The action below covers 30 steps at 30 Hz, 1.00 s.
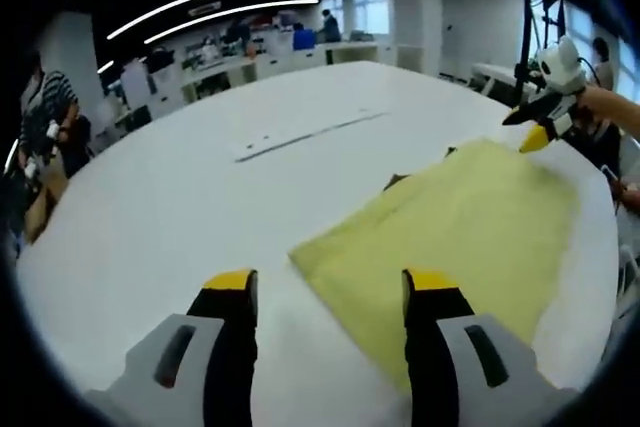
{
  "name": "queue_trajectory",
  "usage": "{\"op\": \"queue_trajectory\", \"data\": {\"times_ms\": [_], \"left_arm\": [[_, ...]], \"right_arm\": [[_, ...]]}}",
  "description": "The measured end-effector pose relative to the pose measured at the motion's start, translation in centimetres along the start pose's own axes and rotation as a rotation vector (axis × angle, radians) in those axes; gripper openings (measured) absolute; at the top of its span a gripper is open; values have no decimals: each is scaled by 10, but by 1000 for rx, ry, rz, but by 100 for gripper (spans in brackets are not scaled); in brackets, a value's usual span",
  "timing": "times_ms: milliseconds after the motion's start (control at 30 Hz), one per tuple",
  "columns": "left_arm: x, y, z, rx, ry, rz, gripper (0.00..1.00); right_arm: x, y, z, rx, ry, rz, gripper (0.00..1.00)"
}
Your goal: Fold the garment on the visible template until the final outline fits inside the template.
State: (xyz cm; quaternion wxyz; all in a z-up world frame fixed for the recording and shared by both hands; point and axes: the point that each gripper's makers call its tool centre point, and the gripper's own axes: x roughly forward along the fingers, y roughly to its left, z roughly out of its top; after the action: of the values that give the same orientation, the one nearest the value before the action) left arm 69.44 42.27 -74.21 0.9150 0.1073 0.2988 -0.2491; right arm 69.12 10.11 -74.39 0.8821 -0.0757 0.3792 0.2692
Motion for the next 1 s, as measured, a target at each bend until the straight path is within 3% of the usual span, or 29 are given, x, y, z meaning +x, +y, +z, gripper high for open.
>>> {"op": "queue_trajectory", "data": {"times_ms": [167, 367, 767, 1000], "left_arm": [[-13, -8, -3, 12, -25, -39, 61], [-31, -13, -7, -1, -53, -77, 60], [-62, -40, -29, -3, -42, -157, 55], [-73, -51, -43, 2, -32, -182, 48]], "right_arm": [[-12, 14, -11, -52, 34, 35, 81], [-26, 29, -28, -115, 71, 71, 79], [-52, 46, -55, -138, 79, 82, 67], [-65, 56, -70, -152, 70, 83, 53]]}}
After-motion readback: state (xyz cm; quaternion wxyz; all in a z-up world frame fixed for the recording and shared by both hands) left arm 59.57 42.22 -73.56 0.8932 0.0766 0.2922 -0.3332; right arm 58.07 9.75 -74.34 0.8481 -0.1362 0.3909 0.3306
